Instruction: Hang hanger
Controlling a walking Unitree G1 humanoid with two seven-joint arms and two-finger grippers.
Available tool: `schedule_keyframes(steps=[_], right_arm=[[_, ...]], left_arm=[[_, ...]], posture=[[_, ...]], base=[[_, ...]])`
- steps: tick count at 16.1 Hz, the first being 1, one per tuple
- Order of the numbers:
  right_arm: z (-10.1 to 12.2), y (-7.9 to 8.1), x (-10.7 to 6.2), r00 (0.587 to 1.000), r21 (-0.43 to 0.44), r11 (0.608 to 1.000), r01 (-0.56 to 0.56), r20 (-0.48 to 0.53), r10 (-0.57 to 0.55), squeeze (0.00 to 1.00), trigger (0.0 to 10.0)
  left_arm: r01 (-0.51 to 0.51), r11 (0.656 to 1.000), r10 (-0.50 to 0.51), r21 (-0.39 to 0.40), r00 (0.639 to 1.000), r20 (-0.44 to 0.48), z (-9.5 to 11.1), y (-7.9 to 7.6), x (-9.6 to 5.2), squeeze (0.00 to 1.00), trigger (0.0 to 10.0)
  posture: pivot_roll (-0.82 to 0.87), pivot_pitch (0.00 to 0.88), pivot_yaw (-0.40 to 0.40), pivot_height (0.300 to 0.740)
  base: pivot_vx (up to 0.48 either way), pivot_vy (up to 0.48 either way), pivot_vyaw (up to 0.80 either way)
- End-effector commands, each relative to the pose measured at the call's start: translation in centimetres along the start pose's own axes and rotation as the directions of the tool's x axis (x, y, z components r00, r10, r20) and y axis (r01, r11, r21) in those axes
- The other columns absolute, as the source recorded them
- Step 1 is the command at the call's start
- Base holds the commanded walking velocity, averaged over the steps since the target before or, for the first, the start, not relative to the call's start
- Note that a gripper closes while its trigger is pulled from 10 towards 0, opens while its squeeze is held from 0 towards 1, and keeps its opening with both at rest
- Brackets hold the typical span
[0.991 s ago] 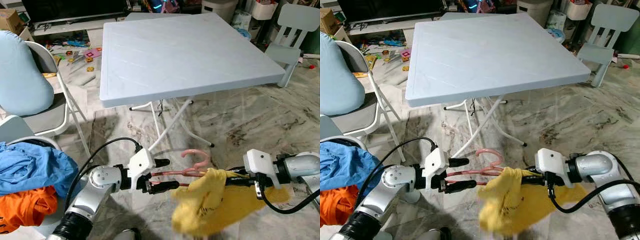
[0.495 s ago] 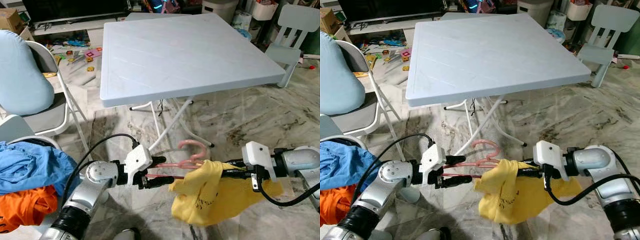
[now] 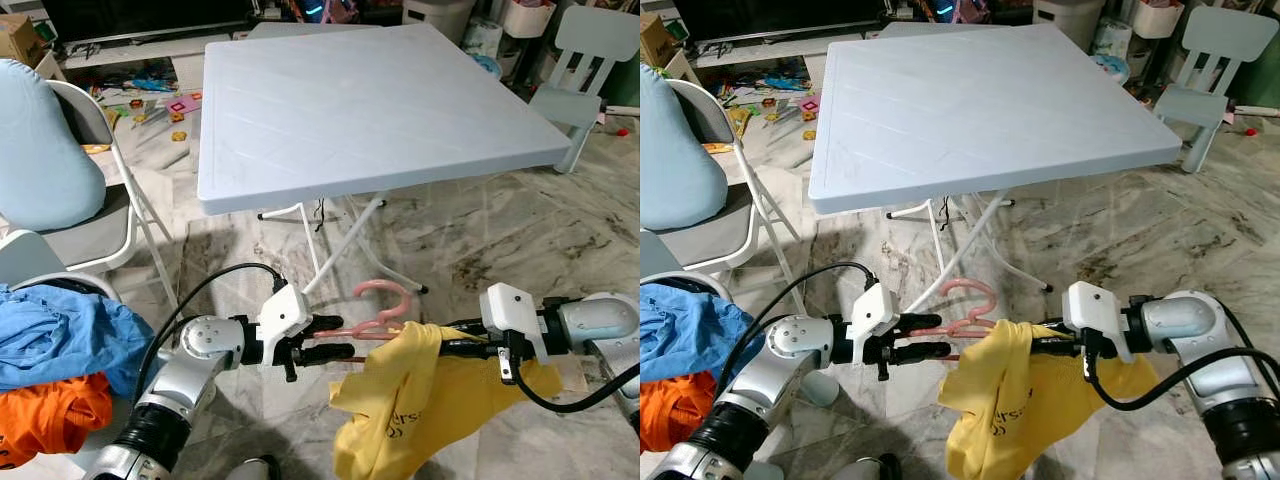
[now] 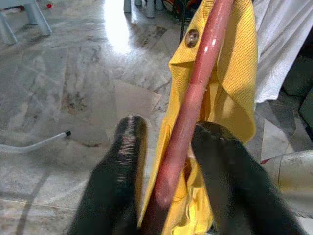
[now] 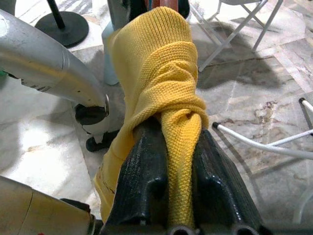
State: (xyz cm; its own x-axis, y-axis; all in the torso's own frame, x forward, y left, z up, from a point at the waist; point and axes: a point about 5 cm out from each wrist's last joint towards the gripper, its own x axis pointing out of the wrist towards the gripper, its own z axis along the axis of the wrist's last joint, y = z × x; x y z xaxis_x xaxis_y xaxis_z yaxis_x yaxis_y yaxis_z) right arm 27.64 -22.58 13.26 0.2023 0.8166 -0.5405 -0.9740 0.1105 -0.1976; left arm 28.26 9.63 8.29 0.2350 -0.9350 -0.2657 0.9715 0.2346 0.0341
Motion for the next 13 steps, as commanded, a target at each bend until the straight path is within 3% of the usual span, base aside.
schedule_keyframes(steps=[1,13], right_arm=[[1.50,-0.78,-0.05,0.999,-0.063,0.998,0.010,0.039,-0.007,0.00,10.0],[1.84,-1.07,0.63,0.998,-0.073,0.997,0.021,0.060,-0.017,0.00,10.0]], left_arm=[[0.046,0.999,-0.046,-0.002,0.999,-0.023,-0.06,-0.21,0.39,0.00,0.0],[0.042,0.999,-0.044,-0.032,0.998,-0.055,-0.87,0.16,-0.11,0.00,0.0]], posture=[[-0.02,0.075,0.004,0.740],[-0.02,0.075,0.004,0.740]], base=[[0.000,0.000,0.00],[0.000,0.000,0.00]])
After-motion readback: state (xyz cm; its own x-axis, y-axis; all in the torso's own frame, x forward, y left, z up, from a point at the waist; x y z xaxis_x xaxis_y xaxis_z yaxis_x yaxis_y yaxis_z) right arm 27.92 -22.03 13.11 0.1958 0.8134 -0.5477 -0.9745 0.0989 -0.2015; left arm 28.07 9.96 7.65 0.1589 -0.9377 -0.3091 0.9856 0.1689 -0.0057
